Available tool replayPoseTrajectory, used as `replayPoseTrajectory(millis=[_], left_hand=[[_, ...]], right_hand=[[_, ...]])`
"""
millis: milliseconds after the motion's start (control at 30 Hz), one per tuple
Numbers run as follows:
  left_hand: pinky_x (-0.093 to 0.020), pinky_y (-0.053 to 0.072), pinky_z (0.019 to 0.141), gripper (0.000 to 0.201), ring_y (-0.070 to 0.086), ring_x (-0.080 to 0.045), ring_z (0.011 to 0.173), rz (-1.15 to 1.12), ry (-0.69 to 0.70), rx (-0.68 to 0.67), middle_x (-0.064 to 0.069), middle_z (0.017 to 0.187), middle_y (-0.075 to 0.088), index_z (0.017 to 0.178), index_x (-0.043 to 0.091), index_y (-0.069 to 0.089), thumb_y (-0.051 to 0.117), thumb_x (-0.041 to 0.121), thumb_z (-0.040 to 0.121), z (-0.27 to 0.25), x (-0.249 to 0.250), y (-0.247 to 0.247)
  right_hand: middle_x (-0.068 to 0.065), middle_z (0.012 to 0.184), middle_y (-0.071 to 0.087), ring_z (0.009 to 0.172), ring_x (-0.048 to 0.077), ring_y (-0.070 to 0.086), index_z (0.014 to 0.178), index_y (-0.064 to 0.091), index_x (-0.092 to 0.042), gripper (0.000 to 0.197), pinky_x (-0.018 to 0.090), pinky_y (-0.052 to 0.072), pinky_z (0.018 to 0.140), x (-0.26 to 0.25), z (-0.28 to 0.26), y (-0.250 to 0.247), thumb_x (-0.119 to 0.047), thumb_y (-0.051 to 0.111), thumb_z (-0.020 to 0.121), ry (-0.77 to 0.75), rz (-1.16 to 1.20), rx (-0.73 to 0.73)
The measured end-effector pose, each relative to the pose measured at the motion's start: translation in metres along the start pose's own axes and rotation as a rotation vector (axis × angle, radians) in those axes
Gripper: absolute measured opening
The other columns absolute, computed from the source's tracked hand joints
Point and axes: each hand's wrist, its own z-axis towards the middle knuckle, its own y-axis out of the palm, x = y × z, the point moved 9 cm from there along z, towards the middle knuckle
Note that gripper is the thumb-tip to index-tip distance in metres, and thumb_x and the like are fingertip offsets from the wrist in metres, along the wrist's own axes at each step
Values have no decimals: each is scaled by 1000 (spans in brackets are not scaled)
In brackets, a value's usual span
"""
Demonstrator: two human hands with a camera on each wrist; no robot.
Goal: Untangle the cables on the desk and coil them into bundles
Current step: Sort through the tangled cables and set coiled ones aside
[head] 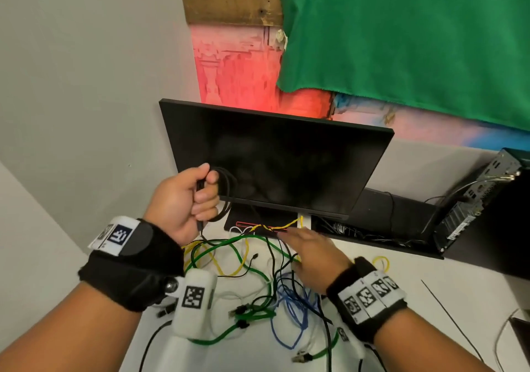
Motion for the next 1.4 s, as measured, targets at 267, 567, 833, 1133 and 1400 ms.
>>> replayPoseTrajectory(millis=[267,567,833,1133,1400], left_hand=[[-18,13,36,32,20,-5,33,4,215,-13,10,43,27,70,19,43,33,24,100,20,107,33],[-19,12,37,35,13,-6,39,-28,481,115,8,46,24,67,17,43,32,19,100,18,205,67],[-19,12,34,31,19,-4,33,112,287,-27,9,43,28,72,16,47,34,21,99,18,141,81],[-18,19,30,34,23,-5,33,147,132,-76,5,46,31,72,13,52,39,26,101,9,90,58],[-17,20,31,33,25,-3,31,-41,147,-176,9,44,33,72,14,54,39,29,98,-1,95,51]], right_hand=[[-7,85,57,78,11,53,88,53,-28,20,24,39,69,14,-4,84,-24,38,101,113,250,-77],[-3,108,53,108,22,56,108,57,-26,26,28,44,87,5,-9,109,-17,50,85,169,271,-149],[1,97,69,95,14,65,99,71,-22,32,15,44,73,29,-11,-91,1,50,91,369,1070,551],[-1,136,59,121,13,57,140,53,-17,62,24,38,99,6,-47,-196,-37,63,83,195,756,717],[-4,56,51,51,12,49,80,65,-19,18,33,46,55,-33,19,-67,-24,60,97,45,1141,364]])
